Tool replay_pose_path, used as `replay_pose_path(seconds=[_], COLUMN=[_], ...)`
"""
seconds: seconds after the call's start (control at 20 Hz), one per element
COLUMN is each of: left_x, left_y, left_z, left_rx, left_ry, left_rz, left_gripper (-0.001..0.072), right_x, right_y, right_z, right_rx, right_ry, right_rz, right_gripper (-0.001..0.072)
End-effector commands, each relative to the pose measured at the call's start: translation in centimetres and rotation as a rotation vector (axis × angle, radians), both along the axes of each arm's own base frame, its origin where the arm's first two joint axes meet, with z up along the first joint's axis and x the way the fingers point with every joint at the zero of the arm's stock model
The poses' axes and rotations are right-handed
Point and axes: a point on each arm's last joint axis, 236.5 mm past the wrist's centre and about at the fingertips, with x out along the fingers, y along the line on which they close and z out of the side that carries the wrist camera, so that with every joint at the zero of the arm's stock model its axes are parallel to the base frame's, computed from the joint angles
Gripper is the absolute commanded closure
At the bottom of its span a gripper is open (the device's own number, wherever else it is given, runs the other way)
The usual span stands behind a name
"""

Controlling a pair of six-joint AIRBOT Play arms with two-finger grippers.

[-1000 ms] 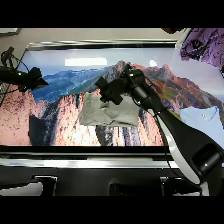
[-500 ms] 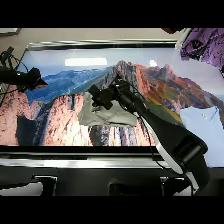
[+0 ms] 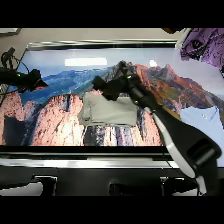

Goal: Fold the clothes and pants, and hang the long-sleeved shirts on hangers.

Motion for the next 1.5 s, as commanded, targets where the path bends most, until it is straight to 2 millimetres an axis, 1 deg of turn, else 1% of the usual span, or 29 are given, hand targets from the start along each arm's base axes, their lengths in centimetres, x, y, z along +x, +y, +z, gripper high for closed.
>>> replay_pose_path(seconds=[0.0,0.05,0.1,0.2,0.25,0.3,0.4,0.5,0.6,0.7,0.8,0.85,0.95,1.0,1.05,1.1,1.15,1.25,1.3,1.4,1.45], left_x=[-0.1,-0.1,-0.1,-0.1,-0.1,-0.1,-0.1,-0.1,-0.1,-0.1,-0.1,-0.1,-0.1,-0.1,-0.1,-0.1,-0.1,-0.1,-0.1,-0.1,-0.1], left_y=[0.1,0.0,0.0,0.0,0.1,0.0,0.0,0.0,0.0,0.0,0.0,0.0,0.0,0.0,0.0,0.0,0.0,0.0,0.0,0.0,0.0], left_z=[0.0,-0.1,-0.1,-0.1,-0.1,-0.1,0.0,0.0,0.0,0.0,0.0,0.0,-0.1,-0.1,-0.1,-0.1,-0.1,-0.1,-0.1,-0.1,-0.1], left_rx=[0.001,0.001,0.001,0.001,0.001,0.001,0.001,0.000,0.001,0.000,0.001,0.000,0.000,0.000,0.000,0.000,0.000,0.000,0.000,0.000,0.000], left_ry=[0.002,0.004,0.005,0.004,0.004,0.004,0.004,0.004,0.004,0.004,0.004,0.004,0.005,0.005,0.005,0.005,0.005,0.004,0.004,0.005,0.005], left_rz=[-0.002,-0.003,-0.004,-0.003,-0.003,-0.003,-0.003,-0.003,-0.003,-0.004,-0.003,-0.003,-0.003,-0.003,-0.003,-0.003,-0.003,-0.003,-0.003,-0.003,-0.003], left_gripper=[0.0683,0.0683,0.0683,0.0683,0.0683,0.0683,0.0683,0.0682,0.0683,0.0682,0.0682,0.0682,0.0682,0.0682,0.0682,0.0682,0.0682,0.0682,0.0682,0.0682,0.0682], right_x=[-0.2,0.0,0.1,-0.1,-0.2,-0.6,-1.5,-2.3,-2.8,-3.4,-4.2,-4.5,-5.0,-5.0,-5.0,-4.9,-4.8,-4.6,-4.5,-4.0,-3.3], right_y=[-10.6,-14.9,-18.6,-24.4,-26.4,-27.5,-28.4,-27.9,-26.1,-24.1,-21.9,-20.7,-19.3,-18.8,-18.1,-17.7,-17.3,-16.7,-16.5,-16.3,-16.3], right_z=[2.9,3.0,2.8,1.7,0.8,-0.4,-3.4,-6.9,-10.0,-12.9,-15.1,-15.9,-17.3,-17.9,-18.2,-18.4,-18.4,-17.9,-17.7,-16.5,-15.3], right_rx=[-0.162,-0.209,-0.239,-0.233,-0.202,-0.155,-0.082,-0.052,-0.012,0.017,0.027,0.032,0.026,0.025,0.030,0.030,0.026,0.055,0.071,0.076,0.074], right_ry=[-0.012,0.007,0.029,0.075,0.093,0.111,0.152,0.184,0.203,0.237,0.273,0.282,0.304,0.310,0.312,0.308,0.300,0.300,0.300,0.278,0.250], right_rz=[0.071,0.064,0.058,0.066,0.060,0.066,0.071,0.079,0.090,0.112,0.168,0.197,0.222,0.226,0.226,0.228,0.230,0.217,0.211,0.219,0.226], right_gripper=[0.0164,0.0163,0.0163,0.0163,0.0163,0.0163,0.0165,0.0169,0.0186,0.0187,0.0188,0.0203,0.0205,0.0208,0.0256,0.0288,0.0366,0.0624,0.0672,0.0674,0.0674])
